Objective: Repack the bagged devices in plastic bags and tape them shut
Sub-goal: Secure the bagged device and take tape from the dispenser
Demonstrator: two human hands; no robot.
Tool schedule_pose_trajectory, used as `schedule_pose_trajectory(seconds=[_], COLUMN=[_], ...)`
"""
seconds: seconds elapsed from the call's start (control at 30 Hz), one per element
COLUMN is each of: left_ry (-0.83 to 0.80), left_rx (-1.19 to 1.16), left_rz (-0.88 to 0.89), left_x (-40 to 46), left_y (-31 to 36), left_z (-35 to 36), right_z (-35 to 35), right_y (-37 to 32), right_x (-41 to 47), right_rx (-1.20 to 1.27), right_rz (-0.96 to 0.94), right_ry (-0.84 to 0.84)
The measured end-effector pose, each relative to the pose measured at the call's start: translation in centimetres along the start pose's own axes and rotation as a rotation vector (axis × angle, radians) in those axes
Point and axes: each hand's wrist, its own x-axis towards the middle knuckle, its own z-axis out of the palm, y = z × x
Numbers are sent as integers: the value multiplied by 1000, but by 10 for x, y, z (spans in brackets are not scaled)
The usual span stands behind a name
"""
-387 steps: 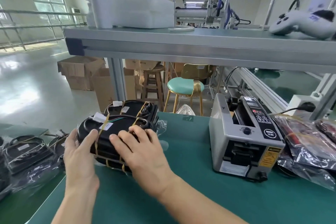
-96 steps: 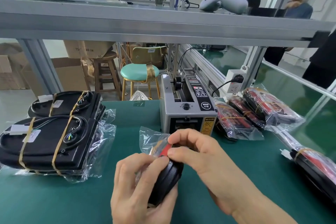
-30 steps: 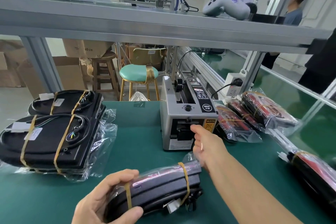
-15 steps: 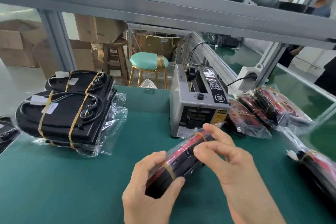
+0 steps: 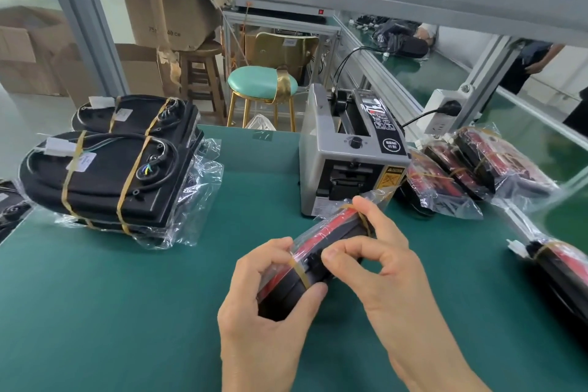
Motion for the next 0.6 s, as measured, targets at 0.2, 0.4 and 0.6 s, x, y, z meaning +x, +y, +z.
schedule_pose_trajectory(seconds=[0.2,0.4,0.6], left_ry=[5,13,25], left_rx=[1,14,15], left_rz=[-4,0,5], left_x=[-1,-3,-2], left_y=[1,0,-1], left_z=[1,2,3], right_z=[1,2,1], right_y=[-8,-8,-7], right_x=[0,0,1], right_rx=[-5,-7,34], right_rz=[23,34,41], right_ry=[-23,-19,-16])
